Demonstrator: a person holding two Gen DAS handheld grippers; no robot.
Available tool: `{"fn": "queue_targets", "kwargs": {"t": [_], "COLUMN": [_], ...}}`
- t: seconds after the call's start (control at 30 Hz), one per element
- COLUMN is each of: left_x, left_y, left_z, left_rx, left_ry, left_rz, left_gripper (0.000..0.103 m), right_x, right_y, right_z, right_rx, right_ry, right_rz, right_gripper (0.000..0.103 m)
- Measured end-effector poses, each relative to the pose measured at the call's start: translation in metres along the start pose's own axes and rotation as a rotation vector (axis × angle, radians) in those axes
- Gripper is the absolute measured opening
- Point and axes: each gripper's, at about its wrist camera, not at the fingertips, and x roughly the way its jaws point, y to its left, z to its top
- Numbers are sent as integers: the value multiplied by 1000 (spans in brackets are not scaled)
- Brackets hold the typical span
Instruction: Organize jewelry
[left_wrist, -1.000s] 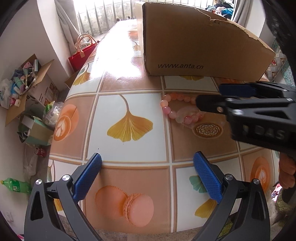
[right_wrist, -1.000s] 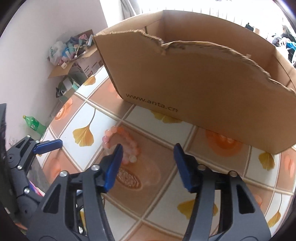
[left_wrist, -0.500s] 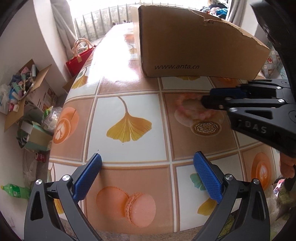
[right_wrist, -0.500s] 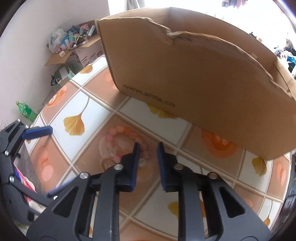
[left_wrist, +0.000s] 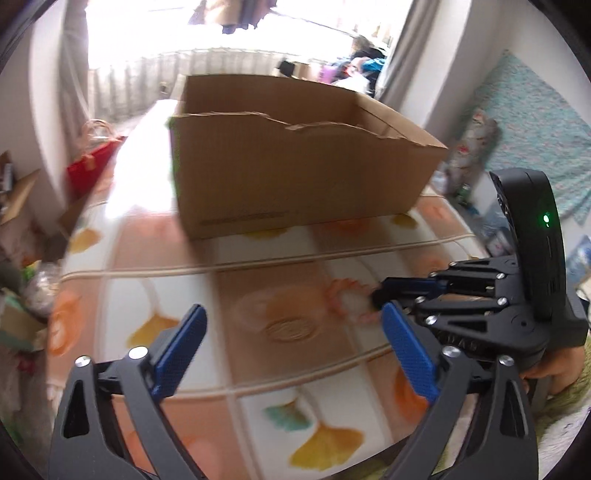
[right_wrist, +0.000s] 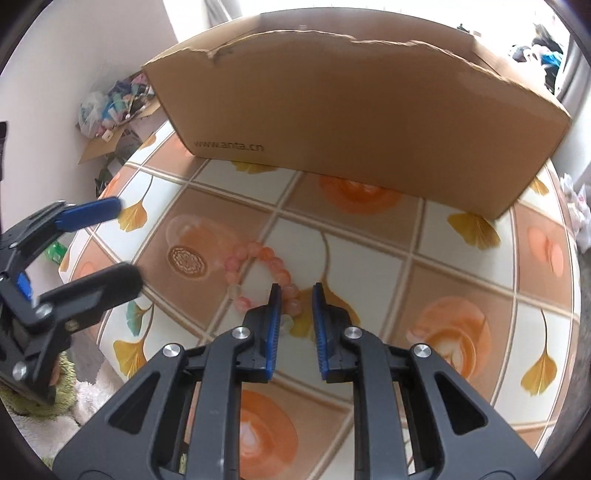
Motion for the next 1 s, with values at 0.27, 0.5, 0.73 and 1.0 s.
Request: {"fn": "queue_targets", "kwargs": {"t": [0.27, 0.5, 0.73, 1.0], "left_x": [35, 47, 56, 64], "left_y": [-3, -19, -22, -32], "left_z": [14, 14, 18, 22], "left_rx": [-12, 79, 100, 157], "left_ry": [98, 161, 237, 244], "left_rz": [-137, -143, -102, -60], "left_gripper": [44, 23, 17, 10], "right_x": [-3, -4, -2, -6], "right_y": [-7, -6, -5, -12], "right_z": [-3, -3, -4, -9], "right_rx": [8, -22, -37, -15], "right_ry": [-4, -7, -17, -41], "right_rz": [28, 38, 50, 67], "right_gripper": [16, 16, 16, 10]}}
